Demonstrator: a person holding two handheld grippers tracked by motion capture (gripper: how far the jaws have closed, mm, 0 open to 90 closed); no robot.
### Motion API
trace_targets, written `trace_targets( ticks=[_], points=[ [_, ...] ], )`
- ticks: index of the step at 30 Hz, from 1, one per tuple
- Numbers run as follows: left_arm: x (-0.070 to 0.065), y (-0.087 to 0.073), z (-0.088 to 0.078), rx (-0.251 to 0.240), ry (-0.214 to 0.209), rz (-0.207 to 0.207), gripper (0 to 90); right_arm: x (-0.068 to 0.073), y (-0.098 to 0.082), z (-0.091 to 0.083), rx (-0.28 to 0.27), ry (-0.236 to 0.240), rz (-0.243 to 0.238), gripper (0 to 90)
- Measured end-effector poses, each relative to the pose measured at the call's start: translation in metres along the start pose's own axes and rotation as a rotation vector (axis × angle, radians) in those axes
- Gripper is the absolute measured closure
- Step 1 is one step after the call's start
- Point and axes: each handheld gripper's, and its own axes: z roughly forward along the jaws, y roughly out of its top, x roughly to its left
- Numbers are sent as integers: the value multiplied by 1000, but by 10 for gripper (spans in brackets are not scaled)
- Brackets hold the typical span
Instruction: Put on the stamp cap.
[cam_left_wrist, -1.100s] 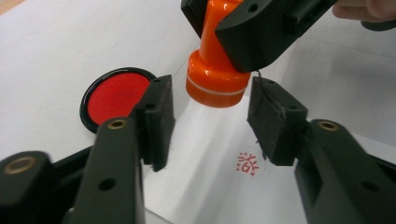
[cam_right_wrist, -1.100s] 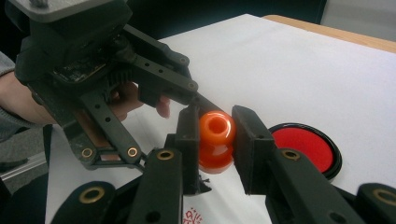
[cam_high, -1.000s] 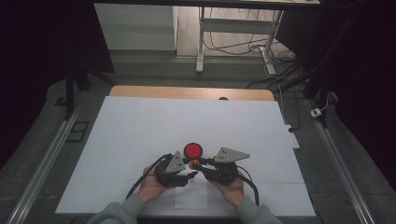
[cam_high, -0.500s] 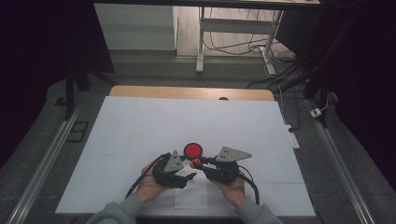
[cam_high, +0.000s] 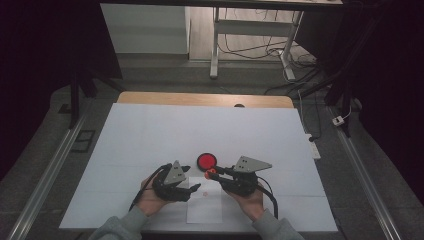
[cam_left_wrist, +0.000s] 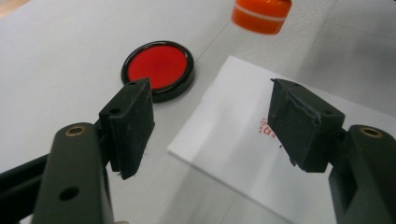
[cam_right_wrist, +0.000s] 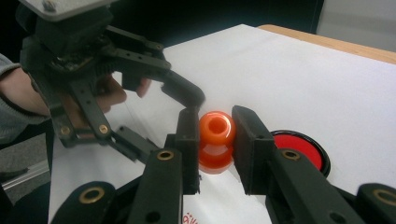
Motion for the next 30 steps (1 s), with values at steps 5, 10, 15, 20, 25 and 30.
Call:
trace_targets(
  ticks=[5, 10, 15, 20, 25, 30],
  points=[
    [6, -9, -16, -4, 11, -30, 317, -1, 0, -1, 1, -2, -1, 718],
    [14, -22, -34, -9, 22, -83, 316, -3, 1, -3, -6, -8, -2, 718],
    [20, -39, -50, -6, 49, -128, 316, -4, 2, -6, -10, -10, 2, 718],
    [24, -54, -65, -6, 69, -165, 317, -6, 3, -8, -20, -16, 4, 718],
    [29, -64, -73, 0, 90, -179, 318, -8, 5, -11, -27, -25, 4, 718],
    [32, -64, -69, 15, 89, -181, 320, -10, 6, -11, -25, -28, 3, 718]
  ],
)
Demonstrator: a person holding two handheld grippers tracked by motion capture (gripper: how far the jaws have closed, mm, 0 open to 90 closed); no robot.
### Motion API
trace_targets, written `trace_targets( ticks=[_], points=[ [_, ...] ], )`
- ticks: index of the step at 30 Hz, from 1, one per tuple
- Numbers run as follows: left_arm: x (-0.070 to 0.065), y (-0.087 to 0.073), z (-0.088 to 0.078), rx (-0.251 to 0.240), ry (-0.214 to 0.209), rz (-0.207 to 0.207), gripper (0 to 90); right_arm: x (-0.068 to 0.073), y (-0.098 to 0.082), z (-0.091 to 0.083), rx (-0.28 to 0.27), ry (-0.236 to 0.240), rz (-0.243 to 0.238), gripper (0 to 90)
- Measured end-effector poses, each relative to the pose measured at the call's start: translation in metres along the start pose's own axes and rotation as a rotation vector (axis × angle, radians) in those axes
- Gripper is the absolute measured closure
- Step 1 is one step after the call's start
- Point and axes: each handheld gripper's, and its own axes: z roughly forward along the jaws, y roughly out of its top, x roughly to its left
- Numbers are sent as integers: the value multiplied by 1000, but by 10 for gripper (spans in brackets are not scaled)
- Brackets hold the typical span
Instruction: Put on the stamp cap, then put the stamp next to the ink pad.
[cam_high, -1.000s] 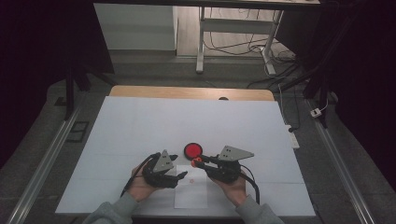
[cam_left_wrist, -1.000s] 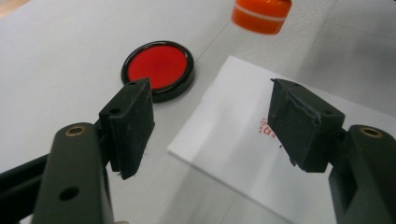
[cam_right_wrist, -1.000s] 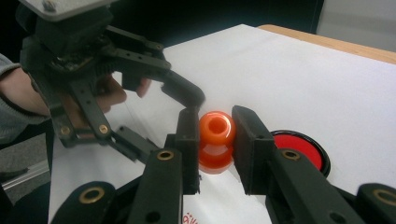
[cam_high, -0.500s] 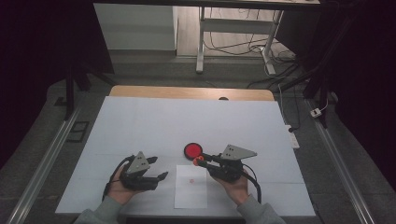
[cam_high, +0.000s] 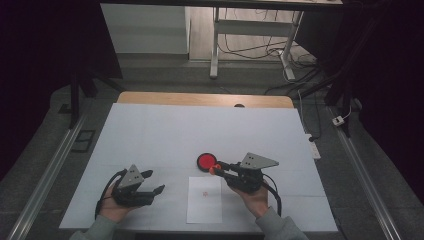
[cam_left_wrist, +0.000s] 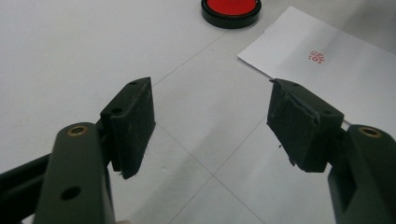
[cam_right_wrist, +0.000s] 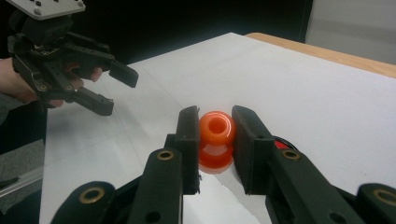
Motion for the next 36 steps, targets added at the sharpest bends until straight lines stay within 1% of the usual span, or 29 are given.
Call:
trace_targets(
  ticks=[3, 13, 21, 28, 29, 32, 36],
  points=[
    [0, 0, -1, 0, -2, 8, 320, 0, 0, 0, -1, -2, -1, 718],
    [3, -2, -2, -2, 2, -3, 318, -3, 1, -1, -3, -8, 2, 718],
    [5, -3, -1, 4, 4, -5, 317, -6, 2, -2, -5, -25, 2, 718],
    [7, -4, 0, 10, 5, -10, 317, -13, 4, -3, -4, -45, 10, 718],
    [7, -4, 0, 10, 5, -9, 317, -16, 4, -3, -4, -54, 16, 718],
    [7, -4, -1, 12, 6, -5, 317, -19, 5, -4, -6, -62, 17, 718],
    [7, -5, -1, 10, 7, -10, 317, -25, 6, -4, -7, -81, 23, 718]
  ],
)
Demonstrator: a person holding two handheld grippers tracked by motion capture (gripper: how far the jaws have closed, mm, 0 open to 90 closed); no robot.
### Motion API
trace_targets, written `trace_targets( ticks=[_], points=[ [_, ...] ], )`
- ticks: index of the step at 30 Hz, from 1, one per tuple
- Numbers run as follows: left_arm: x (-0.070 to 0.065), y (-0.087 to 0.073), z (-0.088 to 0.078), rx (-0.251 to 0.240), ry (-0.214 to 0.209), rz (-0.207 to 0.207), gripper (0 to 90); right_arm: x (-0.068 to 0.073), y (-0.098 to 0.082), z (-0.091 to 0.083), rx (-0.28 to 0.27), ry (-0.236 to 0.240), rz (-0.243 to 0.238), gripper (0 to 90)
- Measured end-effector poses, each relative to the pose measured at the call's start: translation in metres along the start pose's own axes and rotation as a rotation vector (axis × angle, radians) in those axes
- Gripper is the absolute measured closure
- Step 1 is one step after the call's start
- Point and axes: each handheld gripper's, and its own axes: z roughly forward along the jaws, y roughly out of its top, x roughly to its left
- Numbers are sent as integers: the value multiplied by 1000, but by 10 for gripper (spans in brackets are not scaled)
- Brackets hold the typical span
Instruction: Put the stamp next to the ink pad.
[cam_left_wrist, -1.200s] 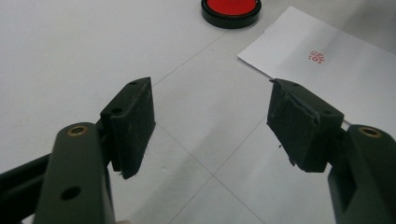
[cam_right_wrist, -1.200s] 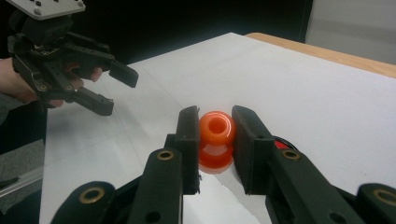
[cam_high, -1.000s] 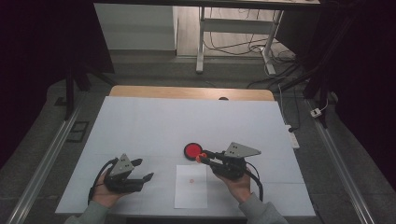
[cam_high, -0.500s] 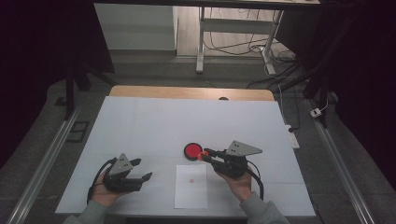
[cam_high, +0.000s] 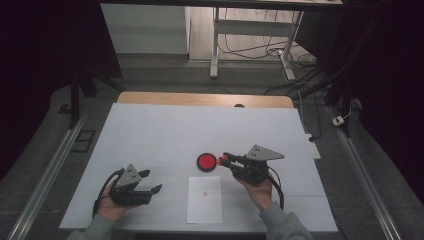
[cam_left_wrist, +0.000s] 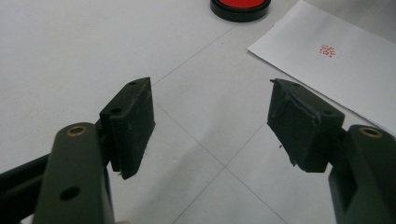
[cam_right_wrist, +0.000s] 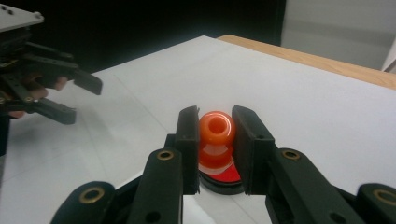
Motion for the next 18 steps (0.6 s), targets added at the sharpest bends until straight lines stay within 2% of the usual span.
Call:
trace_targets(
  ticks=[9, 18],
  points=[
    [0, 0, 1, 6, 0, 4, 317, -21, 0, 6, 19, -55, 27, 718],
    [0, 0, 2, 9, -1, 5, 317, -35, -6, 22, 76, -101, 26, 718]
  ],
)
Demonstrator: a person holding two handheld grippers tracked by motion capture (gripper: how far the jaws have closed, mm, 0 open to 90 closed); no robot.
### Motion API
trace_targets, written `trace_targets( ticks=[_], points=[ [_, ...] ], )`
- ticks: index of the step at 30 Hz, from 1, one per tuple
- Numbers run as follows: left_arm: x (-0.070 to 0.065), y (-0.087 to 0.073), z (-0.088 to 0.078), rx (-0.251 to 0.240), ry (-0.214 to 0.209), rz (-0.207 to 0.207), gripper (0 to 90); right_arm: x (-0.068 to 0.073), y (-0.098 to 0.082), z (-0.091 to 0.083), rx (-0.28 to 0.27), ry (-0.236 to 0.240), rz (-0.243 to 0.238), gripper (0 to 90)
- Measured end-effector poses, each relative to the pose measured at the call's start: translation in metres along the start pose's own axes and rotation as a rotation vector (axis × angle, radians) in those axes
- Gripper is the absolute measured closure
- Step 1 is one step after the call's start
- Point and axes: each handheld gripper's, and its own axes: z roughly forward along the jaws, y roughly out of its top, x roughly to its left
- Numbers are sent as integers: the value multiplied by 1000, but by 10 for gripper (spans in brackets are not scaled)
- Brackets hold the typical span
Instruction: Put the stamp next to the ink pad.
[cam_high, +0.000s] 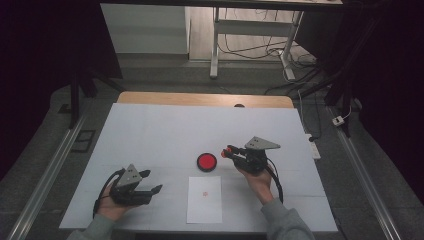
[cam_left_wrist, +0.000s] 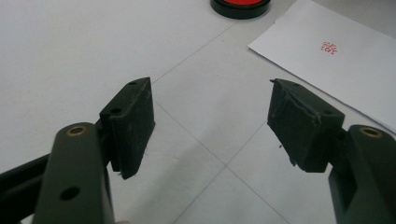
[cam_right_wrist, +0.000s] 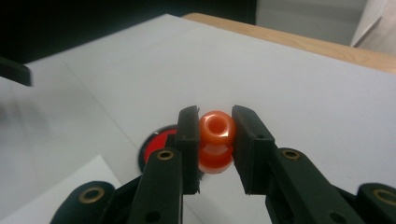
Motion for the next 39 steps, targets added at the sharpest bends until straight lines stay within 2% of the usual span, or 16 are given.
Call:
trace_targets(
  ticks=[11, 12, 15, 18, 25, 27, 28, 29, 31, 33, 39],
  points=[
    [1, 0, 0, 0, -2, -2, 317, -5, -11, 23, 88, -42, -18, 717],
    [1, 0, 0, 1, -3, -2, 317, -5, -13, 27, 114, -53, -27, 717],
    [1, 0, 0, 0, -2, -2, 317, -7, -16, 32, 130, -60, -22, 717],
    [2, 0, 0, 0, -5, -4, 316, -8, -19, 36, 166, -74, -36, 716],
    [2, 0, 0, 4, -5, 0, 316, -5, -23, 40, 188, -81, -53, 709],
    [1, -1, 0, 5, -6, 0, 315, -5, -23, 41, 190, -84, -61, 650],
    [2, -1, 0, 4, -7, 0, 315, -4, -22, 40, 178, -81, -55, 565],
    [2, -1, 0, 3, -9, -1, 315, -4, -22, 40, 178, -81, -55, 565],
    [2, -1, -1, 1, -7, -2, 314, -4, -20, 38, 156, -81, -44, 509],
    [2, 0, 0, 0, -7, -5, 314, -6, -19, 34, 130, -79, -25, 477],
    [2, -1, -1, -1, -4, -7, 314, -4, -17, 30, 102, -56, -26, 473]
  ],
)
